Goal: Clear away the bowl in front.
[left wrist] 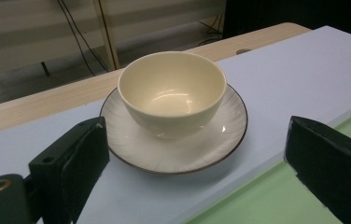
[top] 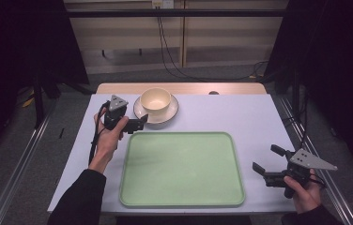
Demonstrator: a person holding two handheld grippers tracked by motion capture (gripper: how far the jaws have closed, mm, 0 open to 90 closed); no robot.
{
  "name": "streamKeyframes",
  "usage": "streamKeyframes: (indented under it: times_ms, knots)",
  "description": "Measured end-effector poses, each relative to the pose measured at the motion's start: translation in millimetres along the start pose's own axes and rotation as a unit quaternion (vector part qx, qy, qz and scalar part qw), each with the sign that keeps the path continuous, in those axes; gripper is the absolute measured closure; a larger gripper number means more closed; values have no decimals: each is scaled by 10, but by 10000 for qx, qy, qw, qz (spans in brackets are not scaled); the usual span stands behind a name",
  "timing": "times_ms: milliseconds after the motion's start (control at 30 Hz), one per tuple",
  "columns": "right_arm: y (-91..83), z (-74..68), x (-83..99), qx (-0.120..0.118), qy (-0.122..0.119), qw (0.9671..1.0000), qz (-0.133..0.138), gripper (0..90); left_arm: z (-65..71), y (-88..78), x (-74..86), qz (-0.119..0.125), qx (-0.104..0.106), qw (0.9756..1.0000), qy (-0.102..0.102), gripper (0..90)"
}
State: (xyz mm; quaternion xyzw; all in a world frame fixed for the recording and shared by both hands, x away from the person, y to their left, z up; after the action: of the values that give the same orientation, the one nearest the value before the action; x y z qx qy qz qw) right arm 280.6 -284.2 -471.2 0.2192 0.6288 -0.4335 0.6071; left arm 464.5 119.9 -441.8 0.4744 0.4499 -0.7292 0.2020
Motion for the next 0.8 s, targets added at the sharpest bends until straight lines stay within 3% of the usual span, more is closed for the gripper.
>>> streamKeyframes:
  times_ms: [233, 400, 467, 567, 633, 800]
  knots:
    - [1, -18, -4, -63, -1, 10000, 17, 14, 35, 127, -35, -158, 45, 9998, 76, 78]
    - [3, -24, -3, -69, 4, 10000, 10, 14, -16, 225, -82, -281, 7, 9996, 34, 99]
    - [-1, -25, -6, -70, -3, 10000, 26, 16, -62, 275, -113, -283, -84, 9995, -69, 97]
    - [-2, -22, -7, -66, -13, 10000, 29, 16, -106, 351, -131, -376, -108, 9992, 3, 90]
    - [-1, -23, -6, -75, -20, 10000, 26, 18, -126, 413, -135, -423, -108, 9990, -69, 76]
    - [-4, -26, -12, -73, -8, 10000, 49, 18, -215, 569, -156, -569, -335, 9977, -173, 40]
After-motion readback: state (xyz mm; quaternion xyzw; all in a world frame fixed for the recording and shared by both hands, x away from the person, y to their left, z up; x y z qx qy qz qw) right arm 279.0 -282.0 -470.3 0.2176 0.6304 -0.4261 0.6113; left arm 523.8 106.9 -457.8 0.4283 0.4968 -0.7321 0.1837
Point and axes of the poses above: each handheld gripper's, and its own axes: y roughly forward along the jaws, x roughly out of its underside, z roughly to its right, the point moved 9 cm from there along y, roughly forward along the jaws, and after that the axes turned 9 degrees about -y, right-handed, at the moved point
